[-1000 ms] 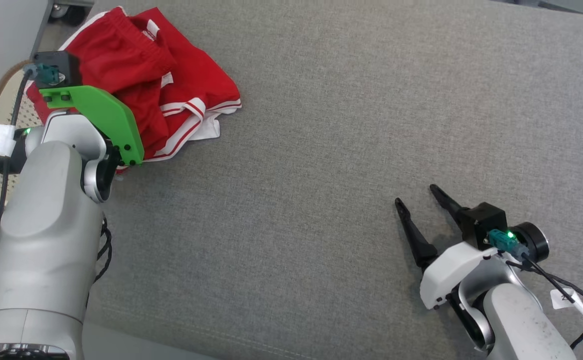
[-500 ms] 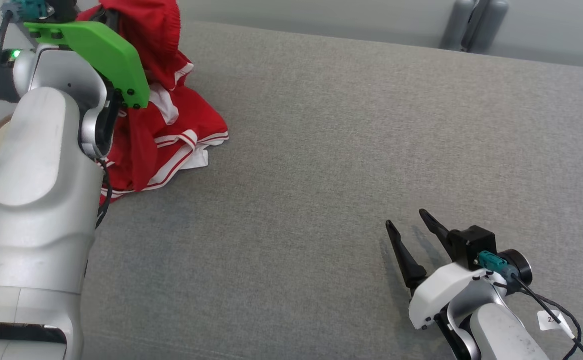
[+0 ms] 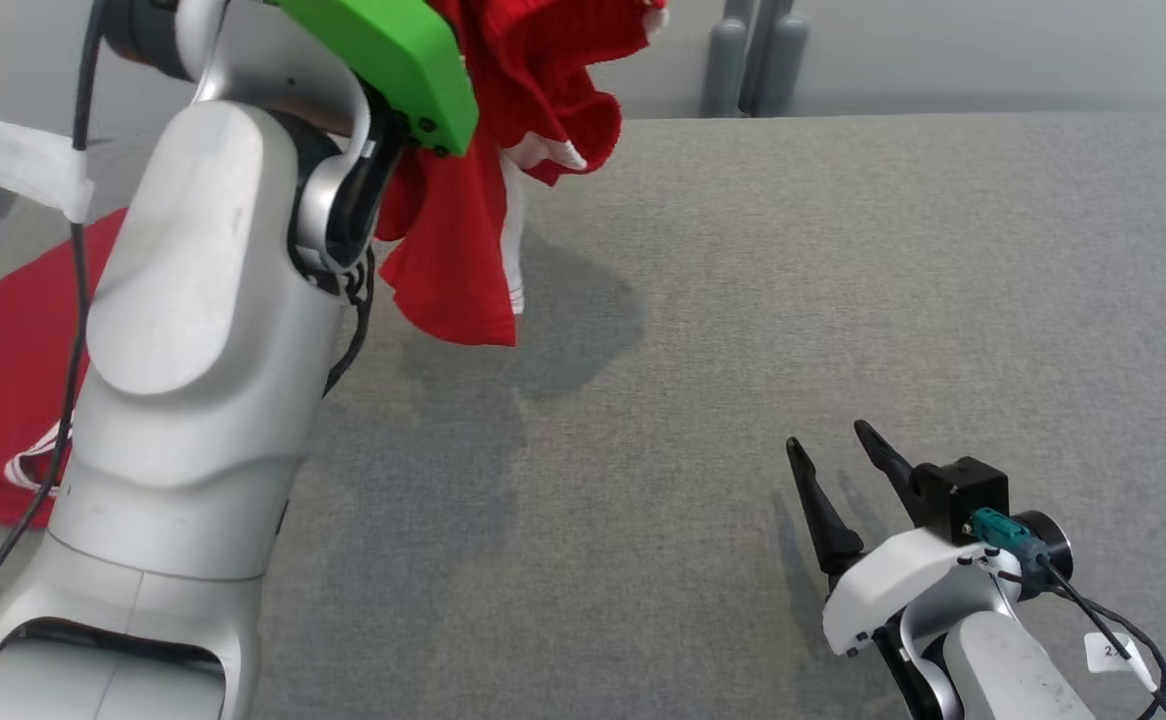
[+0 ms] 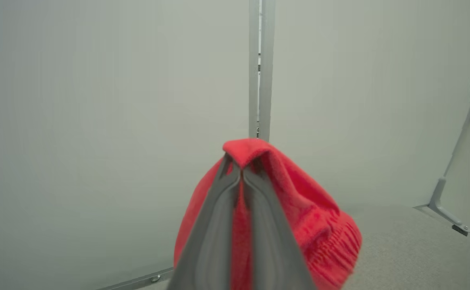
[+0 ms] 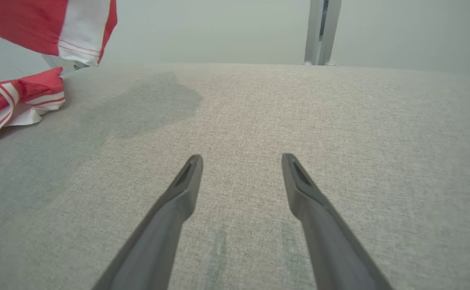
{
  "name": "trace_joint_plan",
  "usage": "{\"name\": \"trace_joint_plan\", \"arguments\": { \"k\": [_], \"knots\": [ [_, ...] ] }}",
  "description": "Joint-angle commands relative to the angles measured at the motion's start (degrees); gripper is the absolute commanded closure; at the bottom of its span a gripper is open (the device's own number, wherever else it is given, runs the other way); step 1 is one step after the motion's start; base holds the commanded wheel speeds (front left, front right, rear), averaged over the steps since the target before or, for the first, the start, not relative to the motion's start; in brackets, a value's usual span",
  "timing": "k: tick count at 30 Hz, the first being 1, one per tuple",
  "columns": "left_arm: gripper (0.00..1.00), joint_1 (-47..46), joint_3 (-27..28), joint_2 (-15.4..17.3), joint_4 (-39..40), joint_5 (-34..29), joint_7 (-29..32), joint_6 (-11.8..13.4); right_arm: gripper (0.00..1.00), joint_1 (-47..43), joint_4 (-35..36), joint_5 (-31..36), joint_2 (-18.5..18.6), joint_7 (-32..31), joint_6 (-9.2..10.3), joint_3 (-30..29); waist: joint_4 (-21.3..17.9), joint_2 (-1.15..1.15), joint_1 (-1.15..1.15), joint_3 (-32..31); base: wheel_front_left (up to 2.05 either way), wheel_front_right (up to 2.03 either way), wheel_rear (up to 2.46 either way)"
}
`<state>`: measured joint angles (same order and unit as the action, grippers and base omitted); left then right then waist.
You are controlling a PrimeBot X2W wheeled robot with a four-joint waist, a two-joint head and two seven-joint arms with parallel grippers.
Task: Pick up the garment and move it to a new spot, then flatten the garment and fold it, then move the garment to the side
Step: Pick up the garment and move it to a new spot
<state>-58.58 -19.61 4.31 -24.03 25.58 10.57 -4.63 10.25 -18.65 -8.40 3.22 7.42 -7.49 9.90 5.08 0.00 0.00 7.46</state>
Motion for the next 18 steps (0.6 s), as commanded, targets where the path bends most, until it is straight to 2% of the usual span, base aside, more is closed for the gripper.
{"name": "trace_joint_plan", "arguments": {
  "k": [1,6,7,10,18],
  "knots": [
    [1.0,-0.9,-0.7,-0.3,0.7,0.4,0.0,-0.4,0.0,0.3,0.0,0.2,0.0,0.4,0.0,-0.1,-5.0,0.0,0.0,0.4,0.0,0.0,0.0],
    [1.0,-0.7,-4.6,-1.2,3.5,2.4,-1.2,0.2,0.0,1.4,0.0,0.0,-0.1,1.0,0.0,-0.4,-10.4,0.0,0.0,2.6,0.0,0.0,0.0],
    [1.0,-0.3,-6.4,-1.3,4.0,3.3,-1.5,0.8,0.0,1.8,-0.1,-0.3,-0.2,1.5,0.0,-0.8,-12.5,0.0,0.0,3.5,0.0,0.0,0.0],
    [1.0,-0.2,-9.6,-1.4,5.1,6.1,-2.3,1.9,0.0,2.3,-0.5,-0.7,-0.3,2.1,0.0,-0.6,-15.8,0.0,0.0,5.1,0.0,0.0,0.0],
    [1.0,-2.0,-18.8,-1.3,8.5,13.7,-4.4,3.8,0.0,3.6,-2.4,-3.8,-0.3,4.4,0.0,0.0,-22.1,0.0,0.0,8.4,0.0,0.0,0.0]
  ]
}}
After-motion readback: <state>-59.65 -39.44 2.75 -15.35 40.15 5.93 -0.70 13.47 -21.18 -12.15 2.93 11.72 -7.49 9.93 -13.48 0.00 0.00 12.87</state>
